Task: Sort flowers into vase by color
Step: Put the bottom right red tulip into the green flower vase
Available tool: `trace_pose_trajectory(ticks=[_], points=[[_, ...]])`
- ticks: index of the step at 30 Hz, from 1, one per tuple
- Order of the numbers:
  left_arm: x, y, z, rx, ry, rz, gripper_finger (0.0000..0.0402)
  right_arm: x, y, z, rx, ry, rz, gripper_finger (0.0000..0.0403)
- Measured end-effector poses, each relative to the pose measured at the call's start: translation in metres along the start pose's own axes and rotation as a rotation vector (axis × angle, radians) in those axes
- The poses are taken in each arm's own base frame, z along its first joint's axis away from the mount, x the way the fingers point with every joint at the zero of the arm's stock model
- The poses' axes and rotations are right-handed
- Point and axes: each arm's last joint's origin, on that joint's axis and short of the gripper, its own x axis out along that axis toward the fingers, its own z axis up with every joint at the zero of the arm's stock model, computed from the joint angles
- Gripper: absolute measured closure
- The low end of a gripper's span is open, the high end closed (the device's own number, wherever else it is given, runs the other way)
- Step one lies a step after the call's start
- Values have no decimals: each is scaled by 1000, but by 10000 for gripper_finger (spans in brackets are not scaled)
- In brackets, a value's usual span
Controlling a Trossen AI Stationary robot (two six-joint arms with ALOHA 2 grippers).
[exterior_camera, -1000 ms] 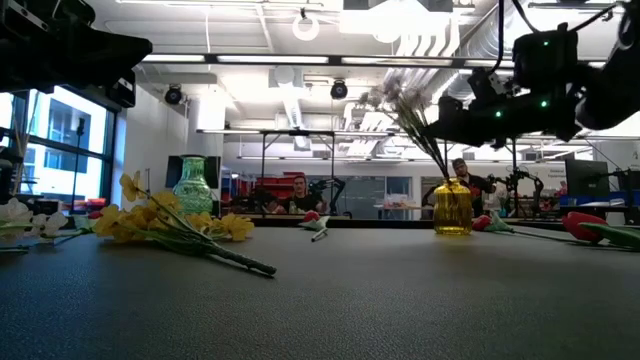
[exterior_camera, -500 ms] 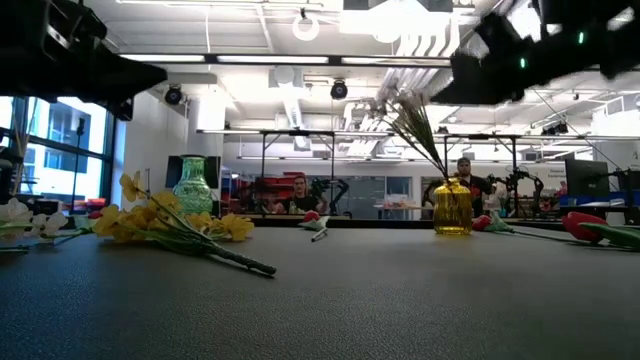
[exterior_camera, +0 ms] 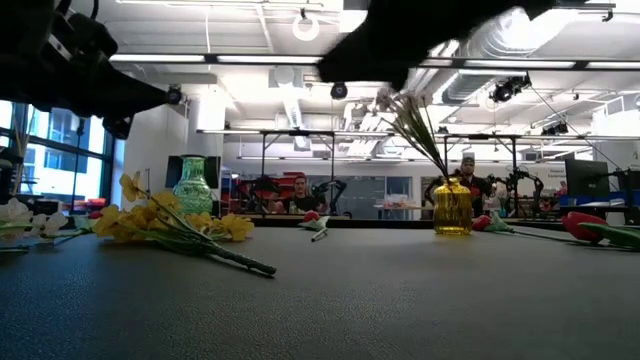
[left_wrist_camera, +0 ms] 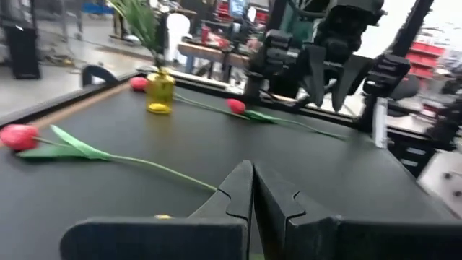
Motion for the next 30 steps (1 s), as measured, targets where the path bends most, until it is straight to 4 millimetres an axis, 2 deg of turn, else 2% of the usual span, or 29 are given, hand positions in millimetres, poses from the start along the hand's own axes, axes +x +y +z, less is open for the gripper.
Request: trace_pose_trajectory(ticks=[4, 8, 13, 17, 20, 23, 30], points=[[-3, -11, -2, -39, 21, -62, 401, 42, 18, 8, 18, 142, -37, 299], [-8, -24, -1, -49, 31, -137, 401, 80, 41, 11, 51, 294, -70, 240], [-14, -36, -3, -27, 40, -137, 401, 120, 58, 11, 123, 402, -135, 161], [-17, -41, -7, -6, 56, -139, 401, 144, 66, 7, 141, 456, -170, 135], [-19, -44, -9, 7, 63, -131, 401, 152, 68, 6, 139, 499, -192, 135], [-20, -45, -10, 18, 62, -109, 401, 150, 66, 7, 111, 524, -244, 143], [-20, -45, -10, 15, 56, -104, 401, 124, 67, 23, 15, 515, -395, 165]])
